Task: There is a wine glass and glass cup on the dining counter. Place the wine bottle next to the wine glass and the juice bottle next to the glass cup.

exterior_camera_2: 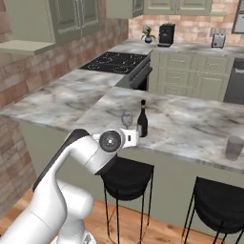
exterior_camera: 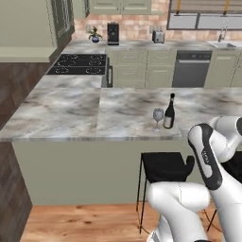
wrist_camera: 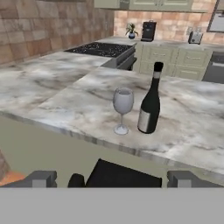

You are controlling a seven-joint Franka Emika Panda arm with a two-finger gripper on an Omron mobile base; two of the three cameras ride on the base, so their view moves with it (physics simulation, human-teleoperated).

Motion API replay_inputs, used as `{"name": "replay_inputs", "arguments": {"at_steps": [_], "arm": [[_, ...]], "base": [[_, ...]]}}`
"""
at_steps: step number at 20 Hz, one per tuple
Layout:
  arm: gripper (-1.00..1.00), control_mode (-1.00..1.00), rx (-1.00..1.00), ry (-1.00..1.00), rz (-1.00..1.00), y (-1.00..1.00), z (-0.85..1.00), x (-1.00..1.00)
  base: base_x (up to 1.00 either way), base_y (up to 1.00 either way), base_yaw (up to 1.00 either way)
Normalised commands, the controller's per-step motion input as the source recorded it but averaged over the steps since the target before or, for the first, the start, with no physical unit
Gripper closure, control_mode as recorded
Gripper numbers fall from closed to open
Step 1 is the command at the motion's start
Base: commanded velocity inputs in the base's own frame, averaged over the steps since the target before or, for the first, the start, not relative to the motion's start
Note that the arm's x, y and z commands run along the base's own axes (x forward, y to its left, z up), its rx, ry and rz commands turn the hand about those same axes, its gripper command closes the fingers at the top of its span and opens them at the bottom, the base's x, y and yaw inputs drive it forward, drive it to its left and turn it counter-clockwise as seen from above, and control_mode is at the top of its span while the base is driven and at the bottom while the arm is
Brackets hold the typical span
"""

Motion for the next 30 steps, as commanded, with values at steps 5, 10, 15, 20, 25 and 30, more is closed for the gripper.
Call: {"name": "replay_inputs", "arguments": {"at_steps": [5, 10, 15, 20, 25, 30], "arm": [[-1.00, 1.00, 0.00, 0.00, 0.00, 0.00, 0.00, 0.00], [-1.00, 1.00, 0.00, 0.00, 0.00, 0.00, 0.00, 0.00], [-1.00, 1.00, 0.00, 0.00, 0.00, 0.00, 0.00, 0.00], [-1.00, 1.00, 0.00, 0.00, 0.00, 0.00, 0.00, 0.00], [-1.00, 1.00, 0.00, 0.00, 0.00, 0.00, 0.00, 0.00], [-1.00, 1.00, 0.00, 0.00, 0.00, 0.00, 0.00, 0.00]], "base": [[-0.55, -0.11, -0.13], [0.00, 0.06, -0.91], [0.00, 0.07, -0.98], [0.00, 0.04, -0.99], [0.02, 0.00, -0.94], [0.44, -0.03, -0.46]]}}
